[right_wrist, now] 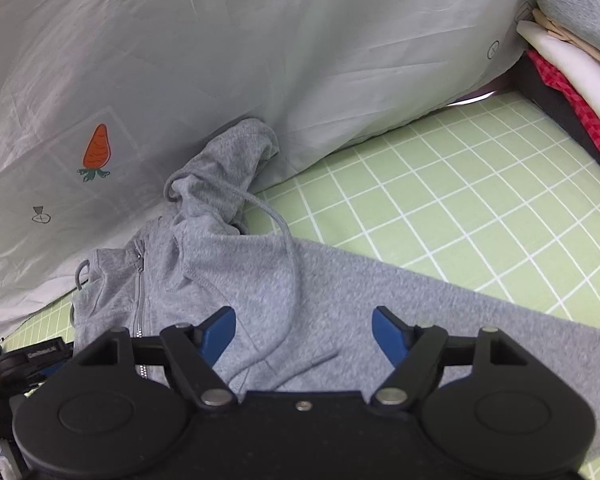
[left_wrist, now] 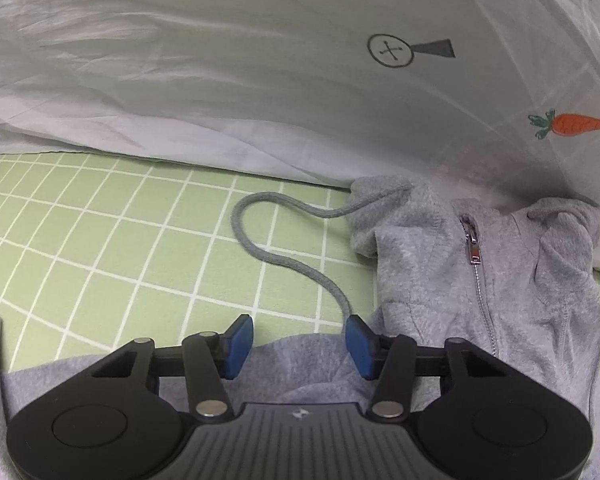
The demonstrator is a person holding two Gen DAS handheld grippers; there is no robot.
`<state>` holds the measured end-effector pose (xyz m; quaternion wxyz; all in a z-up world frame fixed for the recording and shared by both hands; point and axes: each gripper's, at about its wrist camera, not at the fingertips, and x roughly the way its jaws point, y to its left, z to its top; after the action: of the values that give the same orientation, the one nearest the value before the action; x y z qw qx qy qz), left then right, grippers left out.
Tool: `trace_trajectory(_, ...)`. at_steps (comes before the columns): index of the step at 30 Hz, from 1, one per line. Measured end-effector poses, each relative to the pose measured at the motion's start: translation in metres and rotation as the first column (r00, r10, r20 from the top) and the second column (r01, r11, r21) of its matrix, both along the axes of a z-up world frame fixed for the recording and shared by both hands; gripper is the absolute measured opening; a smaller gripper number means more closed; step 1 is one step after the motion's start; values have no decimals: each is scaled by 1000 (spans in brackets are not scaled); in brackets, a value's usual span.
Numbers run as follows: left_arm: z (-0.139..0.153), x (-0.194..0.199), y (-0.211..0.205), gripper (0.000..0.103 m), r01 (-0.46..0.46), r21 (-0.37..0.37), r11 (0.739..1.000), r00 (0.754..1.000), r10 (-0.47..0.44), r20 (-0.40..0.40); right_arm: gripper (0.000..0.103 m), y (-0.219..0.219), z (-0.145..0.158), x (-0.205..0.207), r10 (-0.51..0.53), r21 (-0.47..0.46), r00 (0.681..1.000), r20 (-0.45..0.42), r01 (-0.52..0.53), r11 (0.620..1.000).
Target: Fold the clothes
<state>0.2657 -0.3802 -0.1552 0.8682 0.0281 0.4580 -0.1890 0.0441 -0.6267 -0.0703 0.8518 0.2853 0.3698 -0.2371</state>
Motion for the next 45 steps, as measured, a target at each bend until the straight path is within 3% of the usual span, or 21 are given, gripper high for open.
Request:
trace_trajectory(7,-3,-4,-29,52,87,116,989,994,-93,53,76,-1,-9,3,8,4,1000,-22,-8,1000)
trace_trajectory(9,-4,-3,-28,41,69,118,991,996,-75,46,76,-1,-12,2,6,9,1000,-25,-6,1000)
trace_trajectory(11,-3,-4,-29,5,95,135,986,993,-103,56,76,-2,-13,0,8,12,1000,-25,-8,1000)
trace_trajectory(15,0,-1,-26,3,76,129,989,996,-82,37,76,-3,-9,-6,3,21,1000,-11,-3,1000)
trace_trajectory(18,20,-4,-8,3,-8,68,998,998,4,62,76,-3,-4,-13,1,26,1000,1,-1,1000)
trace_trajectory(22,76,-25,25,3,-66,-83,994,991,75,113,76,-2,4,-29,10,7,1000,8,-10,1000)
trace_trajectory(27,131,-72,39,3,4,-237,972,996,16,82,75,0,6,-54,14,14,1000,-11,-14,1000)
trace_trajectory(30,138,-117,39,3,49,-303,952,999,-52,0,75,6,7,-75,22,30,1000,-11,-21,999)
trace_trajectory(32,131,-149,38,7,90,-333,938,989,-123,-80,75,12,6,-90,35,35,999,-19,-35,999)
trace_trajectory(34,121,-180,41,15,123,-288,950,981,-161,-112,76,19,3,-105,62,42,998,-33,-60,997)
trace_trajectory(35,114,-196,45,32,132,-232,964,979,-164,-122,76,22,1,-112,80,48,996,-41,-78,996)
trace_trajectory(38,92,-228,70,58,80,-95,992,988,-92,-123,78,35,-10,-134,152,60,986,-74,-148,987)
trace_trajectory(41,63,-242,107,62,-32,44,999,989,38,-141,79,50,-25,-151,203,81,973,-113,-195,978)
trace_trajectory(43,47,-246,133,64,-97,67,993,979,107,-172,78,56,-34,-162,206,121,971,-119,-192,974)
trace_trajectory(45,38,-247,150,64,-140,34,990,967,144,-211,78,63,-41,-170,209,152,970,-125,-189,970)
